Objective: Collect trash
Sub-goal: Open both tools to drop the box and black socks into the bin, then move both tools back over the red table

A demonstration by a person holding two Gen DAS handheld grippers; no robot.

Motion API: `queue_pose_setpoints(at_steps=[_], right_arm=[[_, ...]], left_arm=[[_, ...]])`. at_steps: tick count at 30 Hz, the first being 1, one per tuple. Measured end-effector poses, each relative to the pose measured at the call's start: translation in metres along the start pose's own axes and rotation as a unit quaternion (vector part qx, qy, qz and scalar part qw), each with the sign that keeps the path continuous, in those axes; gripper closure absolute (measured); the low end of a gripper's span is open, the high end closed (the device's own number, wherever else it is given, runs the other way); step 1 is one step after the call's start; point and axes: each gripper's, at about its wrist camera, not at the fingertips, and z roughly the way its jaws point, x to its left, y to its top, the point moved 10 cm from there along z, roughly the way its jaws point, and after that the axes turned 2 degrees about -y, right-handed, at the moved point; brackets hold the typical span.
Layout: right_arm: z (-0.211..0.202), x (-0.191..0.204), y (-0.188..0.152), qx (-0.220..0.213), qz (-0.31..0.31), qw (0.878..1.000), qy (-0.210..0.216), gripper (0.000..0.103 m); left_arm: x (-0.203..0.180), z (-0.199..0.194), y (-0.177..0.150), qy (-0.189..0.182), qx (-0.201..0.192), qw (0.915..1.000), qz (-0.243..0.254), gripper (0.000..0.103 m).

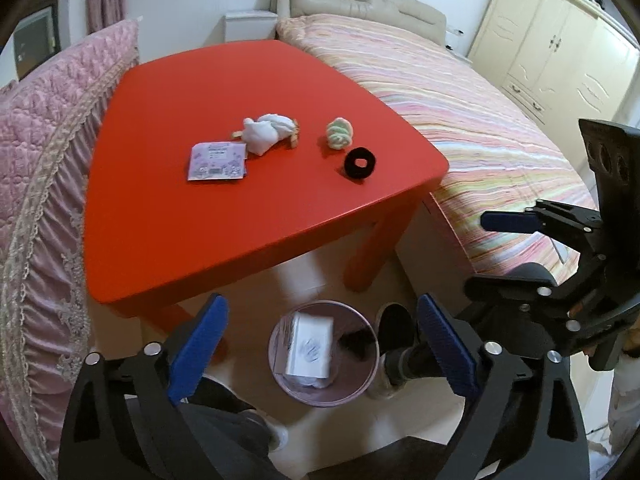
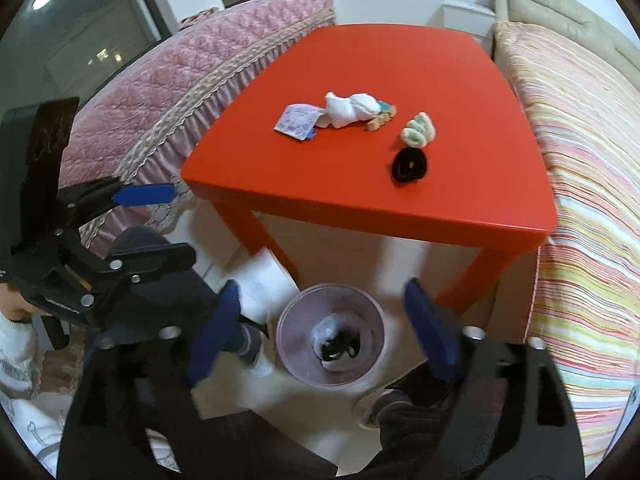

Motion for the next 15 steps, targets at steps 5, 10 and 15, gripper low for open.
queue_pose_setpoints(at_steps=[5, 10, 15], right_arm=[[-0.0005, -0.0048, 0.0016, -0.003, 0.009, 1.000, -0.002, 0.010], [-0.0005, -0.0053, 0.0017, -0.004, 0.012, 1.000, -0.005, 0.007], [0.0002, -0.0046, 0.0011, -0.002, 0.013, 1.000, -0.005, 0.006]], left_arm=[[0.0037, -0.0017, 0.0003, 0.003, -0.003, 1.0000, -0.004, 0.008], [0.0074, -0.0028, -0.0010, 0.008, 0.000, 1.0000, -0.004, 0.008], [0.0086, -0.0033, -0.0031, 0.008, 0.002, 0.9999, -0.006, 0.008]])
